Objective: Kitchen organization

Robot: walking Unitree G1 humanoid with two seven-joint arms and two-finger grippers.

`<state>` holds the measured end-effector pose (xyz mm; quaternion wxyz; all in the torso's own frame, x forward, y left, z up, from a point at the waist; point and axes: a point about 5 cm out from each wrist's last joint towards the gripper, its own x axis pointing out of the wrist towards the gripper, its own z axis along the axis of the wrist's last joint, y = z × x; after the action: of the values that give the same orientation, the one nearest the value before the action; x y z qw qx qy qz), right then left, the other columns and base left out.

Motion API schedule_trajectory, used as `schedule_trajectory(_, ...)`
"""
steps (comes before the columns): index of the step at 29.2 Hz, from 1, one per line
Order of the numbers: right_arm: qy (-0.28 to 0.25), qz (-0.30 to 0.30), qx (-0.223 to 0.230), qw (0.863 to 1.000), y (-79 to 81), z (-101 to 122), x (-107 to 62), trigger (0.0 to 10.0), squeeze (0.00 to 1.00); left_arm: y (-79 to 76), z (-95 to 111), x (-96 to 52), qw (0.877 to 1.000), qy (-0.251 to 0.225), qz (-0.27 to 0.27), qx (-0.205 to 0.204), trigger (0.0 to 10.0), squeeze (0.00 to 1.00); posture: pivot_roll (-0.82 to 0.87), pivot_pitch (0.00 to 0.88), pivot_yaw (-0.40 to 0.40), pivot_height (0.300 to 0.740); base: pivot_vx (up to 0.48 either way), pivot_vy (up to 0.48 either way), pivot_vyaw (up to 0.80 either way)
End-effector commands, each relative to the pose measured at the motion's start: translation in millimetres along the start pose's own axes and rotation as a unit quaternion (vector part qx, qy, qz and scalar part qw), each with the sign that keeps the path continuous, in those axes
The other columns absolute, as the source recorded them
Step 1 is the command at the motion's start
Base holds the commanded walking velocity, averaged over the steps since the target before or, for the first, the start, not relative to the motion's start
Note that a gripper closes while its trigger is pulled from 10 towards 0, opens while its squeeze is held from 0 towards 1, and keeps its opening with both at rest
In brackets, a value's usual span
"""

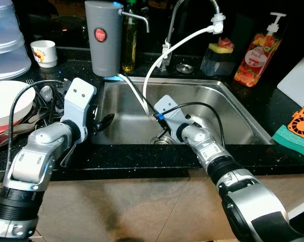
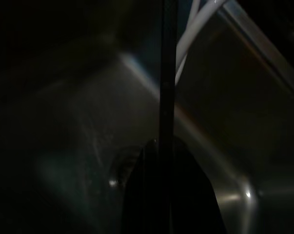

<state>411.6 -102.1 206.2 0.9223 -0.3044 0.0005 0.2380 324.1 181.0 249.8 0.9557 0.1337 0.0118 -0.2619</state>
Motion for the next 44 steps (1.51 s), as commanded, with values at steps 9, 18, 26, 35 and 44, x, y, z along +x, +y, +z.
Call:
schedule_trajectory(9, 0.011, -0.027, 0.036, 0.999, -7.6, -0.2, 1.0, 10.0, 0.0, -20.1, 6.0, -4.1, 0.996, -0.034, -0.082, 0.023, 10.0, 0.0, 0.13, 0.216, -0.097, 0.74, 0.0, 0.0, 0.0)
schedule_trajectory(18, 0.001, -0.025, 0.064, 0.998, -16.2, 10.0, 1.9, 10.0, 0.0, -18.3, 9.4, -2.2, 0.993, -0.022, -0.107, 0.046, 10.0, 0.0, 0.14, 0.201, -0.084, 0.74, 0.0, 0.0, 0.0)
schedule_trajectory(26, 0.008, 0.009, 0.07, 0.997, -15.2, 10.9, 2.0, 10.0, 1.0, -12.3, 9.5, -1.2, 0.992, -0.017, -0.1, 0.073, 10.0, 0.0, 0.14, 0.185, -0.075, 0.74, 0.0, 0.0, 0.0)
schedule_trajectory(35, -0.081, -0.083, 0.116, 0.986, -46.8, 49.6, -0.2, 10.0, 0.0, 13.3, 49.6, 7.2, 0.989, -0.136, 0.038, 0.03, 10.0, 0.0, 0.14, 0.149, -0.071, 0.74, 0.0, 0.0, 0.0)
schedule_trajectory(44, -0.168, -0.058, 0.172, 0.969, -53.8, 72.8, -3.8, 10.0, 0.0, 14.8, 31.2, -0.1, 0.981, -0.055, 0.184, -0.026, 10.0, 0.0, 0.12, 0.104, -0.07, 0.74, 0.0, 0.0, 0.0)
